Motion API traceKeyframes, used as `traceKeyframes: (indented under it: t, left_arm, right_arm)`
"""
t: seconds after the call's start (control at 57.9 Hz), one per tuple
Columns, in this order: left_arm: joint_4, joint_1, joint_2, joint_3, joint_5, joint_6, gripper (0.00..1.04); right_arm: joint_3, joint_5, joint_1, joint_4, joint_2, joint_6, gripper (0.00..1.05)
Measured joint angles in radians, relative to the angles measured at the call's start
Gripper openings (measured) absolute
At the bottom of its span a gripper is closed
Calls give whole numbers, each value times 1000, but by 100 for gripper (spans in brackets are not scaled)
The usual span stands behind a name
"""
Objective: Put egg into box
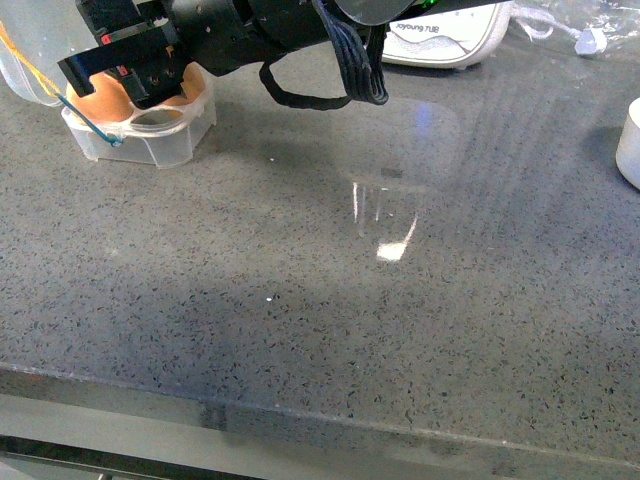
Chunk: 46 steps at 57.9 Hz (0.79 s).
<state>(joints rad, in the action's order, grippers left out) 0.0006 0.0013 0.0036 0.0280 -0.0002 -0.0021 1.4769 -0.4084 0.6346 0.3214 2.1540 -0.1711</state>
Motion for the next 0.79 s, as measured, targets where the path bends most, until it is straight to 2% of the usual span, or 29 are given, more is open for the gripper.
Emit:
traceKeyframes:
  t: [0.035, 0.155, 0.38, 0.622, 0.795]
  left_arm:
    - [0, 0, 0, 0, 0, 0, 98]
    - [0, 0, 0, 0, 0, 0, 98]
    - [0, 0, 0, 0, 0, 0, 98]
    - [0, 0, 0, 0, 0, 0, 98]
    - [0, 0, 0, 0, 0, 0, 98]
  right_arm:
    - [0, 2, 0, 0, 1, -3, 43]
    - [-3, 6, 2, 3, 0, -6, 69]
    - [-60, 8, 1, 40, -29, -5, 99]
    - [-207, 39, -37, 155, -169, 31, 97]
    - [-393, 129, -126, 277, -333, 90, 97]
